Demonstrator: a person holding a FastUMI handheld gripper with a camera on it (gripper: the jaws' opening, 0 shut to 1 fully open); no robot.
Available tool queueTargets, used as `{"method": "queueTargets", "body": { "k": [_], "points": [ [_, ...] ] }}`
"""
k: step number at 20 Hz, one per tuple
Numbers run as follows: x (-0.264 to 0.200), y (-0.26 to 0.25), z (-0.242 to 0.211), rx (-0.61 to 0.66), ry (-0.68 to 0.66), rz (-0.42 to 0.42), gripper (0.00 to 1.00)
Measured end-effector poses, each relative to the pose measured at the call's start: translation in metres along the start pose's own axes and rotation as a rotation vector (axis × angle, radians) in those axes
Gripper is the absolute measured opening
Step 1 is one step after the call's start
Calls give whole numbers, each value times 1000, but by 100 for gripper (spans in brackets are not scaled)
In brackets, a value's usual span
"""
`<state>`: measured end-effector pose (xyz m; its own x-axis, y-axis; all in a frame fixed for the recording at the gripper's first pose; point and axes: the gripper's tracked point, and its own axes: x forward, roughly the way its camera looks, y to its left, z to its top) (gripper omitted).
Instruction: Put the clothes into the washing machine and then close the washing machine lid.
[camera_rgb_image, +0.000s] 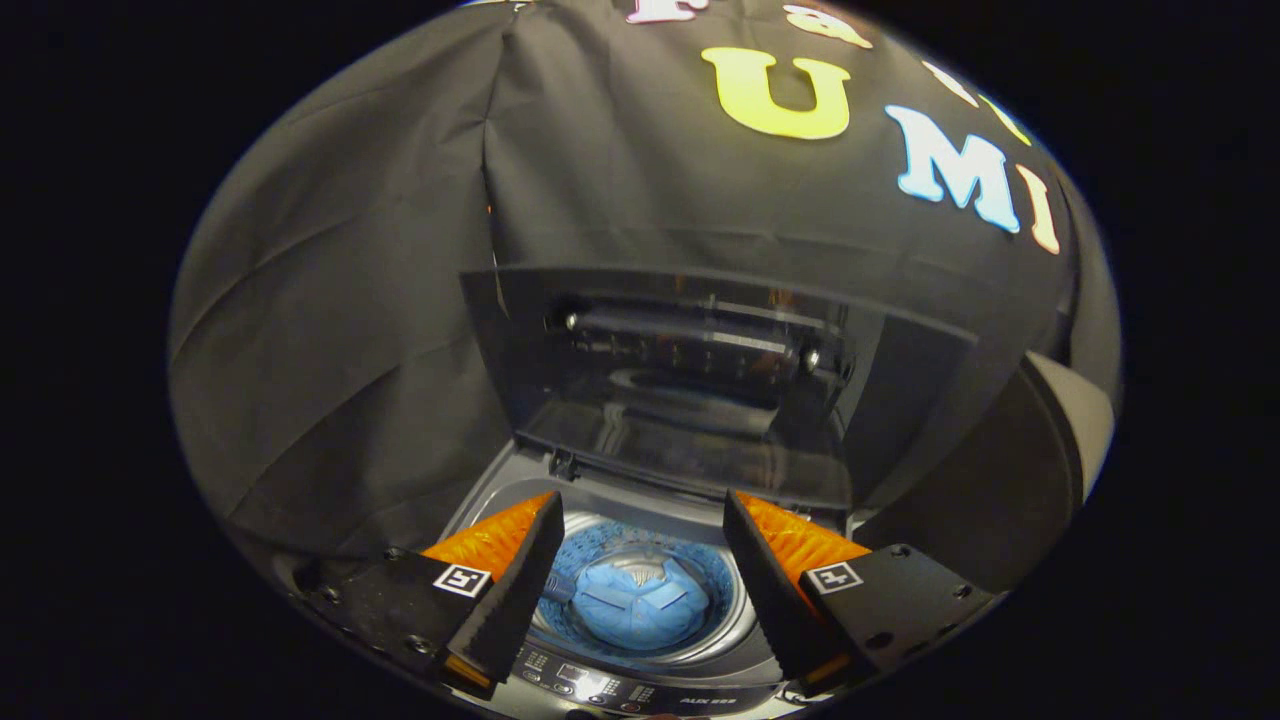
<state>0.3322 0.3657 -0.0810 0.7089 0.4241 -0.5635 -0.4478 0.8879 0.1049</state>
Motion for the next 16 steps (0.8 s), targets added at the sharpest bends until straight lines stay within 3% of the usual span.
{"method": "queueTargets", "body": {
  "k": [10, 16],
  "points": [
    [-33, -23, 99, 38, -165, -20, 99],
    [-23, -41, 135, 53, -203, -41, 99]
  ]
}}
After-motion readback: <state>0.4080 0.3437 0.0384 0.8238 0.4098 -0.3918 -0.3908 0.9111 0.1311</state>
